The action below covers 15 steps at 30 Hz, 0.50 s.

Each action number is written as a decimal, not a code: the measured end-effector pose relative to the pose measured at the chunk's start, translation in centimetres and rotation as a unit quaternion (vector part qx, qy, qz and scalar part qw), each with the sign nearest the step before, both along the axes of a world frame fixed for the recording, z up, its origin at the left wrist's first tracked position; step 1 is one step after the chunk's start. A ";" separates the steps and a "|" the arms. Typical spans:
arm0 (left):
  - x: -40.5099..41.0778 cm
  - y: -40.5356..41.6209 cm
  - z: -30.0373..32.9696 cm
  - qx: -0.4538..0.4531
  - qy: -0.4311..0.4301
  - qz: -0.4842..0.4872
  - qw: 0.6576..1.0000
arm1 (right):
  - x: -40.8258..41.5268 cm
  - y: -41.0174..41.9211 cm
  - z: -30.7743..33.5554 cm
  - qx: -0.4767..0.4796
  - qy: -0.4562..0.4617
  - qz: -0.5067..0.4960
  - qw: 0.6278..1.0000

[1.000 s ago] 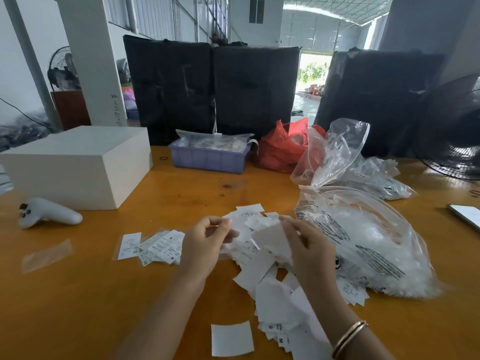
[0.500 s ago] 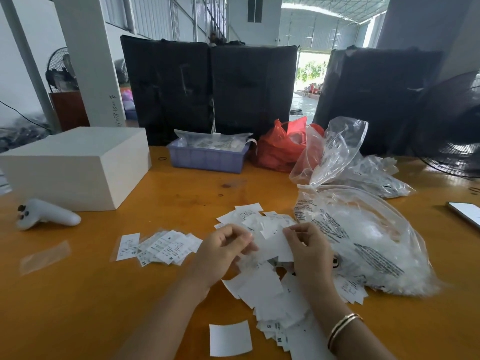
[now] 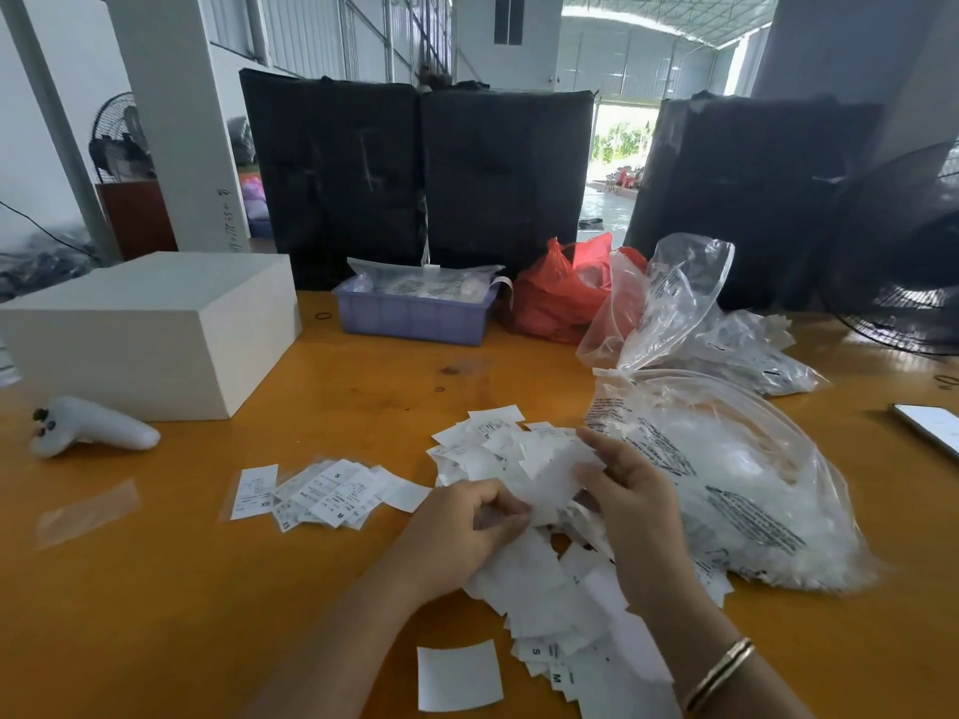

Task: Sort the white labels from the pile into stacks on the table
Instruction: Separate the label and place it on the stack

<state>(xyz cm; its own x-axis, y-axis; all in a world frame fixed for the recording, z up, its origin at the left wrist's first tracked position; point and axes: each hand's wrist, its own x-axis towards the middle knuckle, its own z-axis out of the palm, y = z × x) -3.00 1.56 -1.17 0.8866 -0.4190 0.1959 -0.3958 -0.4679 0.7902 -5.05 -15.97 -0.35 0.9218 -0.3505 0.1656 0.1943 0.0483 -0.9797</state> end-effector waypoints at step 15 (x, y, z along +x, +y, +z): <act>0.8 0.8 0.9 -0.244 0.070 0.133 0.958 | -0.8 0.1 -0.3 -0.154 -0.018 0.139 0.978</act>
<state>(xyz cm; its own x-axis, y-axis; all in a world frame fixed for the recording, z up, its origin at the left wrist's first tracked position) -2.18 2.39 -0.28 0.9812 -0.0644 0.1819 -0.1877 -0.0987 0.9773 -5.87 -15.83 -0.66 0.9659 -0.0149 0.2584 0.2508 -0.1929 -0.9486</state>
